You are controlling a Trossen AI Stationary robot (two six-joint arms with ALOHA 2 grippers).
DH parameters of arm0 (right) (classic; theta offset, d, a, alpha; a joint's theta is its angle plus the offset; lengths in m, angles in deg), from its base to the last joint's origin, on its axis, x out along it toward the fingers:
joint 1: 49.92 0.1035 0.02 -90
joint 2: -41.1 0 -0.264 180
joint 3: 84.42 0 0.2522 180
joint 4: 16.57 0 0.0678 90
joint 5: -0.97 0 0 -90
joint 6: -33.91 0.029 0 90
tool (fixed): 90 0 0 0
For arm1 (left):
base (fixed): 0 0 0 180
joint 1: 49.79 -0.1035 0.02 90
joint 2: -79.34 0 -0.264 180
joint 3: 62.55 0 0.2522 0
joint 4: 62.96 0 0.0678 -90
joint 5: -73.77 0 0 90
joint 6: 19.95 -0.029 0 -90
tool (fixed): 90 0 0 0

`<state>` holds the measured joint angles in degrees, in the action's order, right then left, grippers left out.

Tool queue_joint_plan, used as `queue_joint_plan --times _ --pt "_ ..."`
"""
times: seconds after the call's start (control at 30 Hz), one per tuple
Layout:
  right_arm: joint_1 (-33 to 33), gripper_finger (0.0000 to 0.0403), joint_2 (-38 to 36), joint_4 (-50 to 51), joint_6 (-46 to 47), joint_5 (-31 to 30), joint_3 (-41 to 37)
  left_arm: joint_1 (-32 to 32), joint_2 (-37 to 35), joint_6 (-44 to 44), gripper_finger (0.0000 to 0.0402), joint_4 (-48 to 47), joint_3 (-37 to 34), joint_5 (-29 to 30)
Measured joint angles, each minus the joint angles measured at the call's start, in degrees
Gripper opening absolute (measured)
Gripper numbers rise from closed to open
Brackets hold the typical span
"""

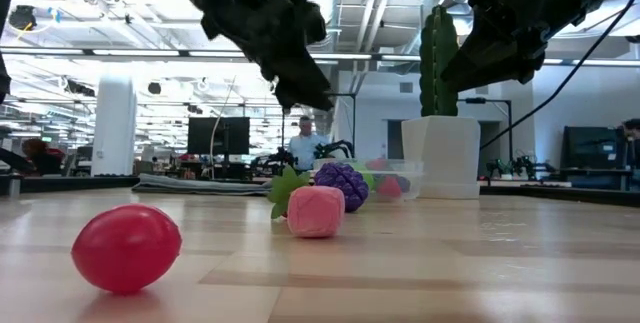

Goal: Pick and placing Produce into tupperware
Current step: Put the strawberry into the transparent bin

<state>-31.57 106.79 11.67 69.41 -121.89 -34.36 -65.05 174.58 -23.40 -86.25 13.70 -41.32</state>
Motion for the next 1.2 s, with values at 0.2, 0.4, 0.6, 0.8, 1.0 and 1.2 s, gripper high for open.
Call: queue_joint_plan --times 0.2,0.4,0.6,0.8,1.0,1.2 --pt "0.0 0.0187 0.0 0.0 0.0 0.0 0.0 4.2 -0.7 -4.5 0.0226 -10.5 1.5 -1.6" --pt "0.0 0.0187 1.9 0.0 0.0 0.1 0.0 8.9 -0.6 -4.9 0.0226 -13.7 1.5 -1.2" --pt "0.0 0.0187 6.0 -1.7 0.0 3.8 0.0 14.1 -0.6 -6.0 0.0226 -13.4 1.1 1.6" --pt "0.7 0.0187 10.0 -10.2 -4.9 11.7 0.0 17.6 -0.5 -7.8 0.0226 -13.1 1.0 7.1" --pt "1.8 0.0187 13.6 -19.7 -10.3 23.0 0.0 17.8 -0.5 -4.9 0.0226 -20.2 1.0 8.9" --pt "1.7 0.0187 18.9 -26.1 -10.4 32.8 0.0 17.4 -0.5 -3.4 0.0226 -30.0 1.0 6.4"
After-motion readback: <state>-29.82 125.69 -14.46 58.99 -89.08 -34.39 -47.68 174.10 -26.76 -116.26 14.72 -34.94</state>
